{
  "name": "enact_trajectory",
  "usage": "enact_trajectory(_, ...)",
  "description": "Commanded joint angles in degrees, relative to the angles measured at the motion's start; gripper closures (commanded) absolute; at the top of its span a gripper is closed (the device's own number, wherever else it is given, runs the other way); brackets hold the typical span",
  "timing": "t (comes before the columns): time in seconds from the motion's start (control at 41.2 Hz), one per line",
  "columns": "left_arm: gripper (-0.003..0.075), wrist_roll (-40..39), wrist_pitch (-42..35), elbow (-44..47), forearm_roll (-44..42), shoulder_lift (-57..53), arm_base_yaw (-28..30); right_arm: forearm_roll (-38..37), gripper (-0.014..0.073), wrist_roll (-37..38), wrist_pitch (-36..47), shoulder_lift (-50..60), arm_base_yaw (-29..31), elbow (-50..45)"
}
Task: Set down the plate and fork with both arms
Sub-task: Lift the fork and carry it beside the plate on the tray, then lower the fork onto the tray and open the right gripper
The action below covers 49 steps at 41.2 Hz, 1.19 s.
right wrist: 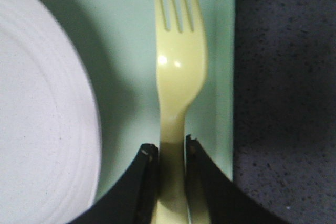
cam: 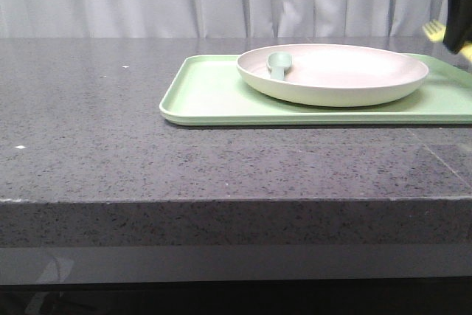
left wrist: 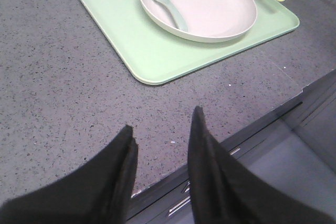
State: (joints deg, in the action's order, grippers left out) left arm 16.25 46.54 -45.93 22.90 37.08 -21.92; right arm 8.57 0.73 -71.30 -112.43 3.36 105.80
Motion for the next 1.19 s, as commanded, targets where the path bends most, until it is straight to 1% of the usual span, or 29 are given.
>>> enact_trajectory(0.0, 0.0482, -0.1, -4.0, -1.5, 1.7, -0.1, 0.1, 1.7, 0.0526, -1.1, -4.5, 1.7, 0.3, 1.0)
enact_trajectory(0.291, 0.0482, -0.1, -4.0, -1.5, 1.7, -0.1, 0.1, 1.7, 0.0515, -1.5, -5.0, -1.9, 0.3, 1.0)
enact_trajectory(0.364, 0.0482, -0.1, -4.0, -1.5, 1.7, -0.1, 0.1, 1.6, 0.0473, -1.5, -5.1, -2.0, 0.3, 1.0)
enact_trajectory(0.51, 0.0482, -0.1, -4.0, -1.5, 1.7, -0.1, 0.1, 1.5, 0.032, -2.8, -5.2, -2.0, 0.3, 1.0)
enact_trajectory(0.631, 0.0482, -0.1, -4.0, -1.5, 1.7, -0.1, 0.1, 0.9, 0.0271, -3.2, -5.1, -1.7, 0.3, 1.4)
enact_trajectory(0.922, 0.0482, -0.1, -4.0, -1.5, 1.7, -0.1, 0.1, 0.2, 0.026, -3.2, -5.4, 0.9, 0.3, 4.7)
enact_trajectory(1.043, 0.0482, -0.1, -4.0, -1.5, 1.7, -0.1, 0.1, -0.1, 0.0262, -3.2, -5.6, 4.6, 0.3, 4.8)
enact_trajectory(1.165, 0.0482, -0.1, -4.0, -1.5, 1.7, -0.1, 0.1, -0.1, 0.0263, -3.2, -5.5, 9.9, -0.3, 3.0)
